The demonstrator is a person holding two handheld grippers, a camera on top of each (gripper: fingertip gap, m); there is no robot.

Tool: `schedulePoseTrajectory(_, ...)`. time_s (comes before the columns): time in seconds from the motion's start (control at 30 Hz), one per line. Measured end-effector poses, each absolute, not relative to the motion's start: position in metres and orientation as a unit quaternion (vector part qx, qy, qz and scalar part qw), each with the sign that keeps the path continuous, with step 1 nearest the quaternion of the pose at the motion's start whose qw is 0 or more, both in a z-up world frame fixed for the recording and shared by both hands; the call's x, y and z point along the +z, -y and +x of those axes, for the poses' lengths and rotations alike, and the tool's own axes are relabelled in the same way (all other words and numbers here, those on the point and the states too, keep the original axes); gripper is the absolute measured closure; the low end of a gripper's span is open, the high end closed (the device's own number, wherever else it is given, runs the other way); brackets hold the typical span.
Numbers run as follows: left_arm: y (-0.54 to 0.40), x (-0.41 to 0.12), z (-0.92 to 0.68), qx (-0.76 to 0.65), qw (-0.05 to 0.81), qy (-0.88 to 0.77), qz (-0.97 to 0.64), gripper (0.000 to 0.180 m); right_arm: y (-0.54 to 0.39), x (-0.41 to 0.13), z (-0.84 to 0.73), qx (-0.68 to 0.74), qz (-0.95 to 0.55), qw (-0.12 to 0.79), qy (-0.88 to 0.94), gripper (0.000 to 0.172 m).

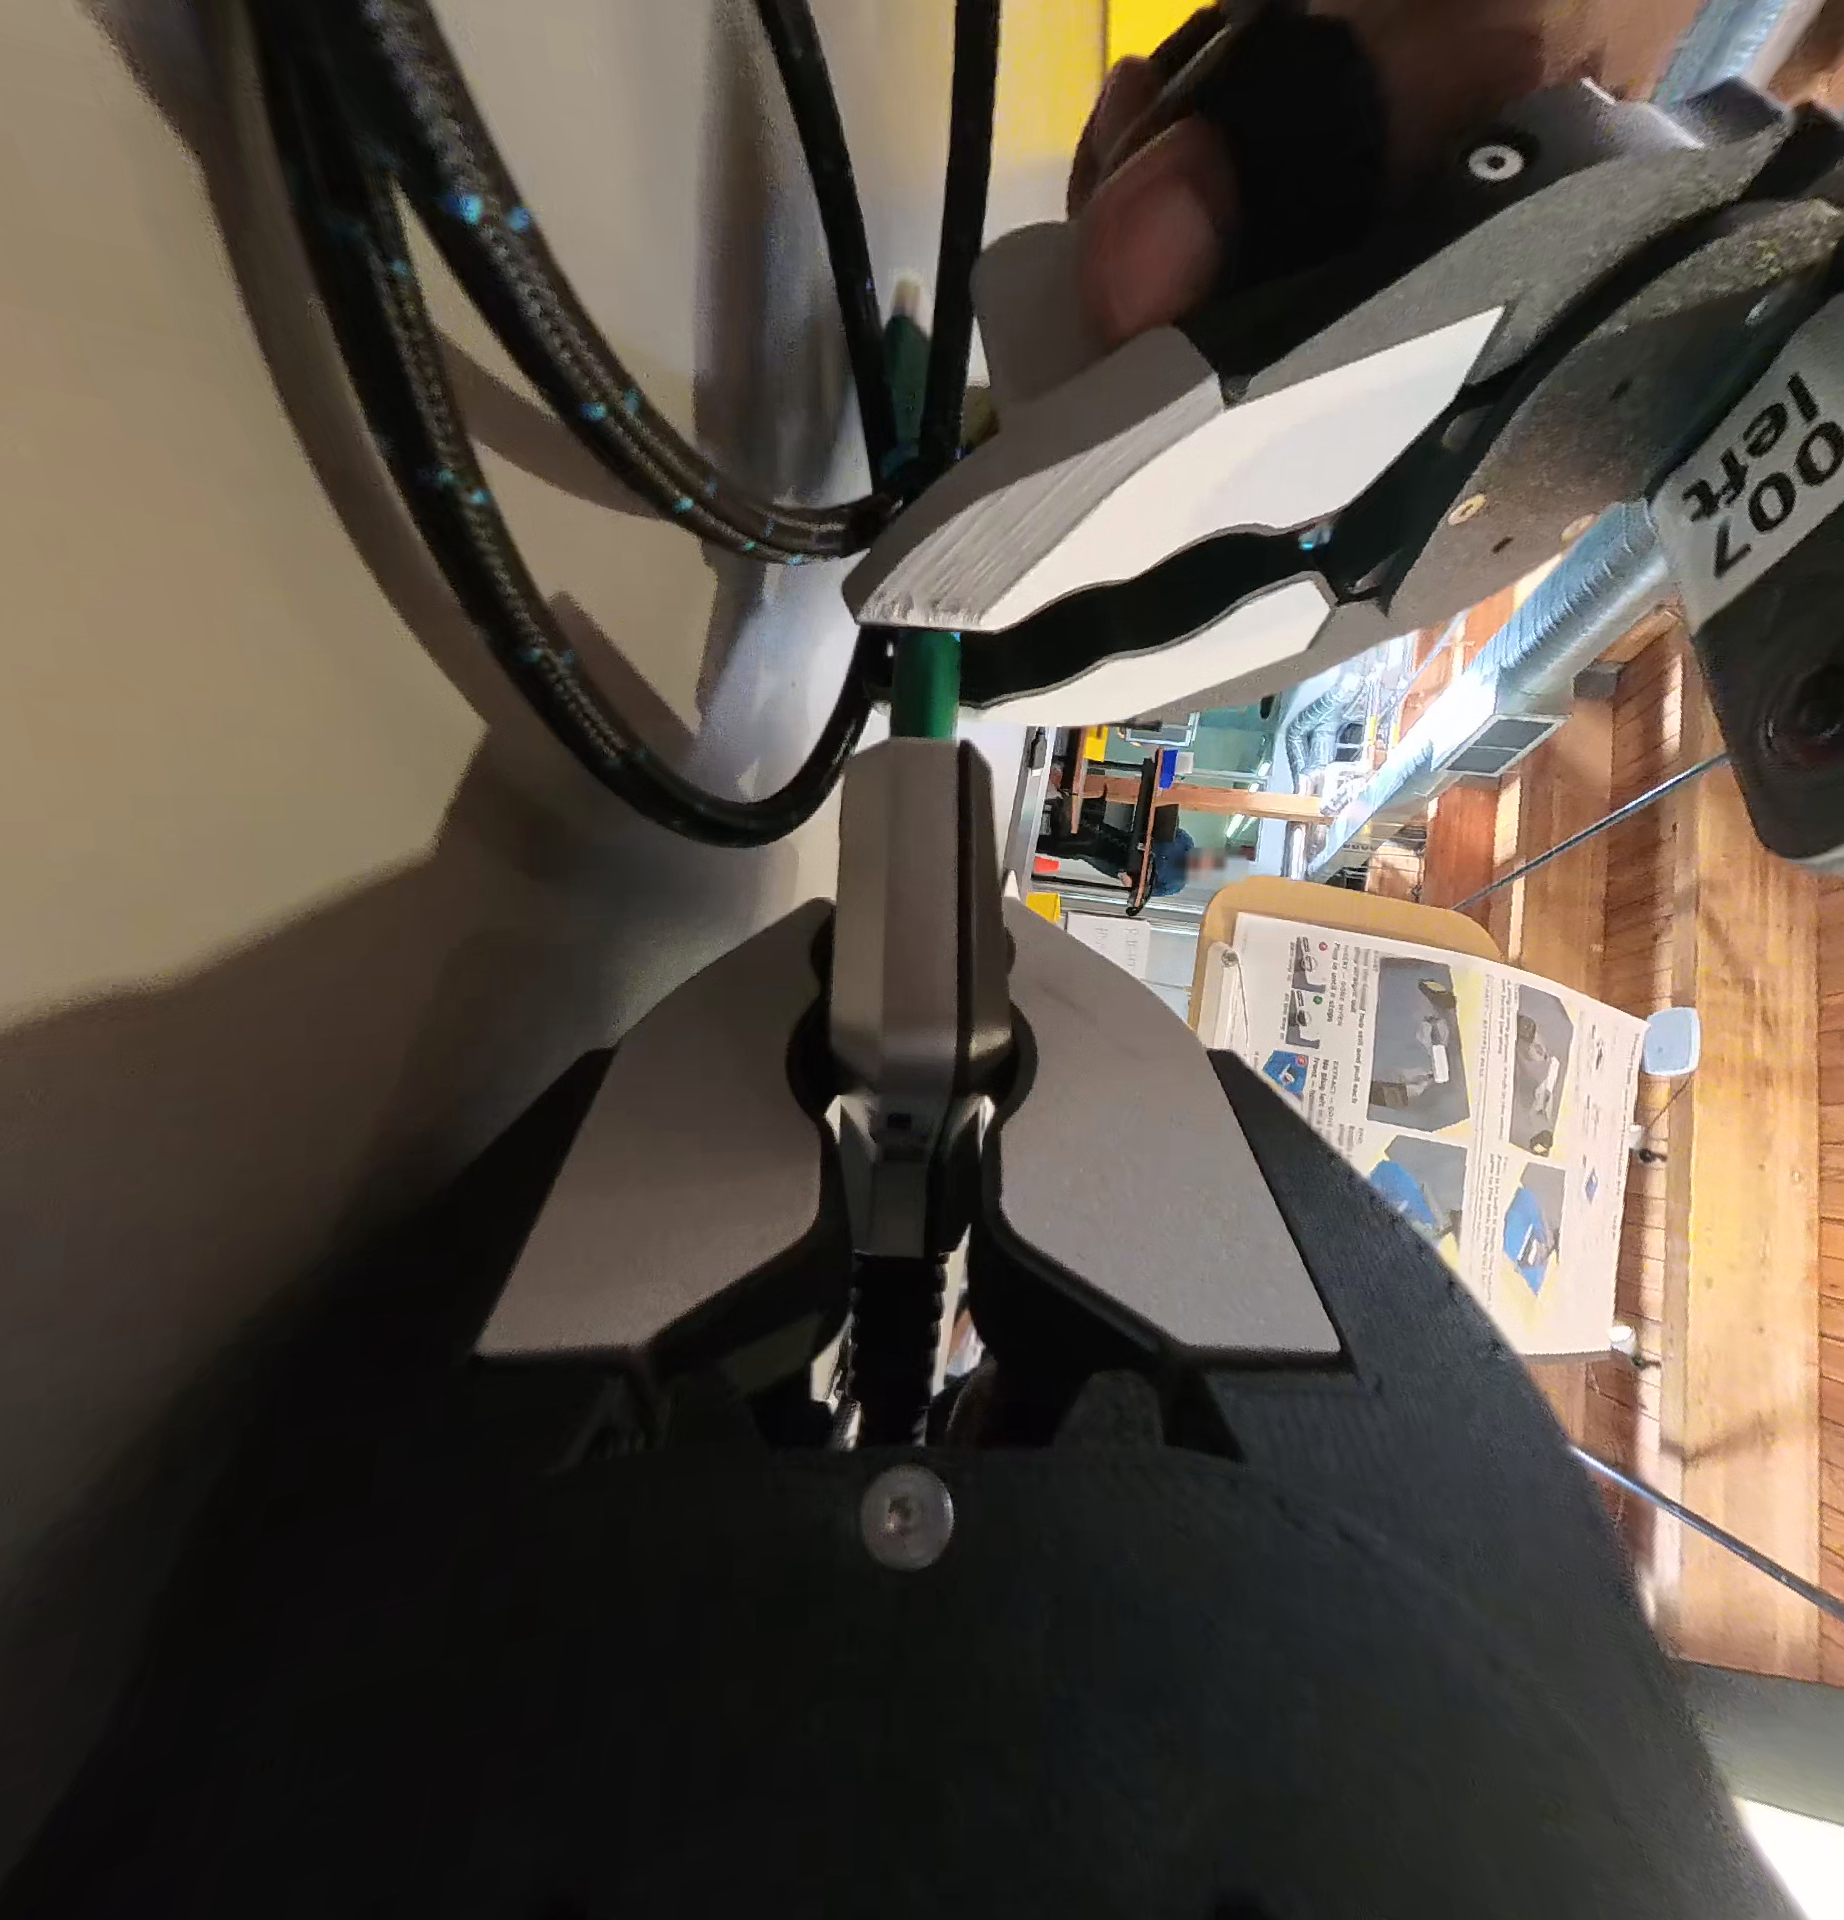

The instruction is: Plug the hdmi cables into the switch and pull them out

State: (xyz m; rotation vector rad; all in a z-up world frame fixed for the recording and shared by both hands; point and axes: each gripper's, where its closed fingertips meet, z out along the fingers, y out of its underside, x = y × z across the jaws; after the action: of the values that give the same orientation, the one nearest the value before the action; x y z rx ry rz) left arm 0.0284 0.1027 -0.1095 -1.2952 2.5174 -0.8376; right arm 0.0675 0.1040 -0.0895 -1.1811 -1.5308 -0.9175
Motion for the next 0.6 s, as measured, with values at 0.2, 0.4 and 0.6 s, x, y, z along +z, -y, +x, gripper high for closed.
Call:
schedulePoseTrajectory(0.2,-0.0981,-0.1124,0.0288,-0.287,0.096,-0.862,-0.406,0.162,-0.1003,-0.0925,0.0657,-0.354,-0.480,0.487,0.638,0.150)
schedulePoseTrajectory(0.4,-0.0978,-0.1117,0.0314,-0.288,0.104,-0.865,-0.397,0.163,-0.1003,-0.0916,0.0666,-0.352,-0.477,0.486,0.642,0.150)
schedulePoseTrajectory(0.6,-0.0949,-0.1161,0.0283,-0.274,0.099,-0.879,-0.377,0.166,-0.0973,-0.0954,0.0626,-0.335,-0.474,0.480,0.658,0.150)
